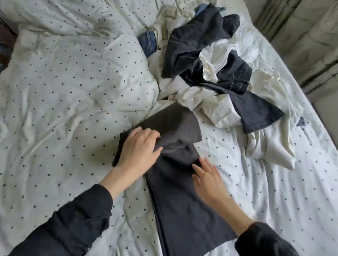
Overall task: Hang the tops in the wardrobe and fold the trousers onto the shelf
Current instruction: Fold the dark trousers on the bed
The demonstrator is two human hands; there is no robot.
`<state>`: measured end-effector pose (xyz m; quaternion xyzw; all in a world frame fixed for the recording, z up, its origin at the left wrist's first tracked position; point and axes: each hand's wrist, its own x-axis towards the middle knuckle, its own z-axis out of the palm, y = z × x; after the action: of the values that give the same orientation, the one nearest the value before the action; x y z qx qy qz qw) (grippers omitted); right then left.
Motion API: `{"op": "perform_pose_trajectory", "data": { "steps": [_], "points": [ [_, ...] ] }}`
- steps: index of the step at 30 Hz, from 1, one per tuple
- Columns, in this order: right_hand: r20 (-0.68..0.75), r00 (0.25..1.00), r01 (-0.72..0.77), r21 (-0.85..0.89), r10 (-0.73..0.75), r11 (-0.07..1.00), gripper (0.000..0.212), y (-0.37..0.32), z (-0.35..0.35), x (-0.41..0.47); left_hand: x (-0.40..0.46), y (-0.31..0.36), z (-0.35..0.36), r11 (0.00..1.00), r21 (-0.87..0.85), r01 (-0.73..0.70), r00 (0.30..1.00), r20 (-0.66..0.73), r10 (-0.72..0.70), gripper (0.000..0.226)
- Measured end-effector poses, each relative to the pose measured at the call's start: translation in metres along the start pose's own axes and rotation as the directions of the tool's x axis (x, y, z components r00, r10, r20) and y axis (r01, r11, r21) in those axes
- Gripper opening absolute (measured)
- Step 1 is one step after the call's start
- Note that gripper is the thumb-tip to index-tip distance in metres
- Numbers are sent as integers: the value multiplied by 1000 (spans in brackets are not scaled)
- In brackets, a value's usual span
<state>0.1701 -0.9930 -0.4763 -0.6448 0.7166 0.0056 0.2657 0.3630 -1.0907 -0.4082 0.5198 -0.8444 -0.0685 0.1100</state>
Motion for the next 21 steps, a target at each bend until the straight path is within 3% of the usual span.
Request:
{"op": "perform_pose_trajectory", "data": {
  "steps": [3,5,8,11,12,14,16,18,21],
  "points": [
    [-236,972,5,103,20,995,24,10,5,-23,-41,26,37,999,-1,-43,985,165,43,41],
    [-411,911,26,122,26,992,21,5,-2,-28,-55,41,48,997,-12,-70,944,321,70,42],
    [-570,805,201,4,-163,980,24,-5,-4,-31,-63,45,55,988,-152,-15,946,318,63,34],
    [-449,813,342,-145,-370,928,36,-14,10,-29,-53,24,46,970,-243,17,990,142,19,16],
    [-371,840,346,-196,-396,917,39,-13,19,-28,-46,13,44,972,-235,10,997,82,10,16],
    [-197,912,308,-249,-360,918,54,-11,37,-26,-26,-11,39,978,-197,74,994,89,-58,28],
    [-94,950,267,-244,-297,932,65,-8,50,-27,-2,-29,36,972,-155,179,955,263,-134,46],
    [-87,957,249,-235,-275,940,66,-6,57,-31,20,-47,40,955,-141,259,872,459,-169,64],
    [-143,945,258,-223,-294,940,62,-1,61,-33,36,-58,47,790,-327,519,726,656,-206,88]
  ]
}}
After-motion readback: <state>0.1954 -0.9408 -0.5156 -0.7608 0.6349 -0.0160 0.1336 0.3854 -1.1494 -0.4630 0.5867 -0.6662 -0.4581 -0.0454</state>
